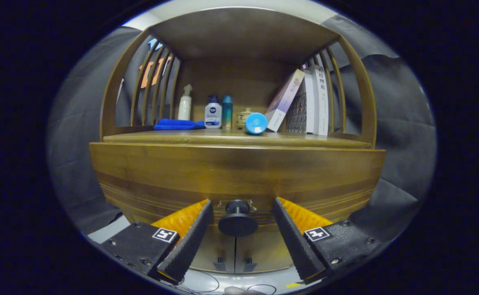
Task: Pull open the drawer, take out the items inside it, and place them on the countertop above the cabinet.
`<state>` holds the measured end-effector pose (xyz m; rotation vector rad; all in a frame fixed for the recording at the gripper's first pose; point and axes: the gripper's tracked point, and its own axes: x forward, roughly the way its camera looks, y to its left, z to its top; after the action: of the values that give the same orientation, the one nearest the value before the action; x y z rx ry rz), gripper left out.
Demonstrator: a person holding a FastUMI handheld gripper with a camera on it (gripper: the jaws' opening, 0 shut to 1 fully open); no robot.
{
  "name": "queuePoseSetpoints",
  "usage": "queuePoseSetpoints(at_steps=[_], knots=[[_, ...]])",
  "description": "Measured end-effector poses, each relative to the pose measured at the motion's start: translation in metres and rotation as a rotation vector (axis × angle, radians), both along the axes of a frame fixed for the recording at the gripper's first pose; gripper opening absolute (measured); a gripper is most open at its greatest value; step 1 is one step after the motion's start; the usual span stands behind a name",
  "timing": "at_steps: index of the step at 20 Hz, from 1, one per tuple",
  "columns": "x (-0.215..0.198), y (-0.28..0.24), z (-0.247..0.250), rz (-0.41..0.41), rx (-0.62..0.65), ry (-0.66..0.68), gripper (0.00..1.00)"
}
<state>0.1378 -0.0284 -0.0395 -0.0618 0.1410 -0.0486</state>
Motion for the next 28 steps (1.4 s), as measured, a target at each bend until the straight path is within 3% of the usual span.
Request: queuePoseSetpoints(at_steps=[9,13,19,28], knots=[[0.016,-0.003,-0.004,0.008,0.017,0.031,0.98],[-0.011,-0.014,0.011,0.001,0.041,-0.006,0.98],[-0.114,-0.015,0.035,0.017,0.042,-0.059,1.0],[-0.211,-0.011,0.075,0.062,0.068,-0.133,1.0]])
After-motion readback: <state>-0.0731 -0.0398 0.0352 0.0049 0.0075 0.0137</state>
